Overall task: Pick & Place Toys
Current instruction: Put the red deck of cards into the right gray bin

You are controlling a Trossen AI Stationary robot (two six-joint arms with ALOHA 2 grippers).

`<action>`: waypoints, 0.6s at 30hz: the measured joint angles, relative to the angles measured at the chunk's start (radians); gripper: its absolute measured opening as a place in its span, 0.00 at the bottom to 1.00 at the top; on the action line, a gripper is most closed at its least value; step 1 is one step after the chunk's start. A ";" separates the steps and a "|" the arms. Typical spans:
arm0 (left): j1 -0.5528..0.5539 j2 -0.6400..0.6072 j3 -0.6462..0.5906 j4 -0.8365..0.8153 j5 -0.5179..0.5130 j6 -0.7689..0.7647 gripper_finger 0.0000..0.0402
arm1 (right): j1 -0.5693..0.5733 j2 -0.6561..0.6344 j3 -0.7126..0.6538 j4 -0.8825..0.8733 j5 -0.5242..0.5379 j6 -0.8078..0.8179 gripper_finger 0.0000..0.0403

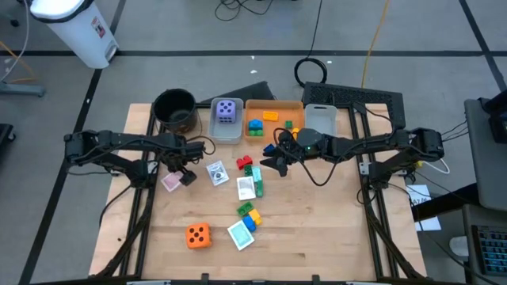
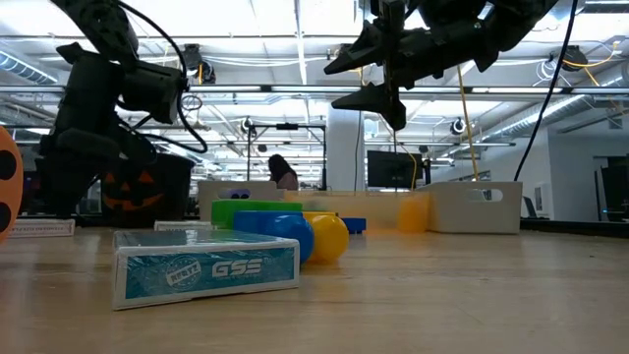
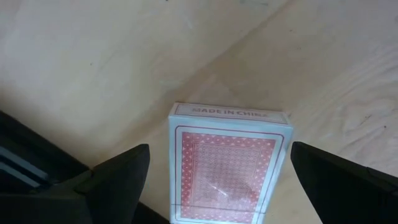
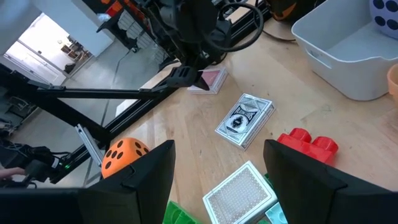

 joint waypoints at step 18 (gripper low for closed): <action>-0.003 0.017 -0.001 0.021 0.004 0.050 0.98 | 0.000 0.000 0.000 0.000 0.000 -0.003 0.58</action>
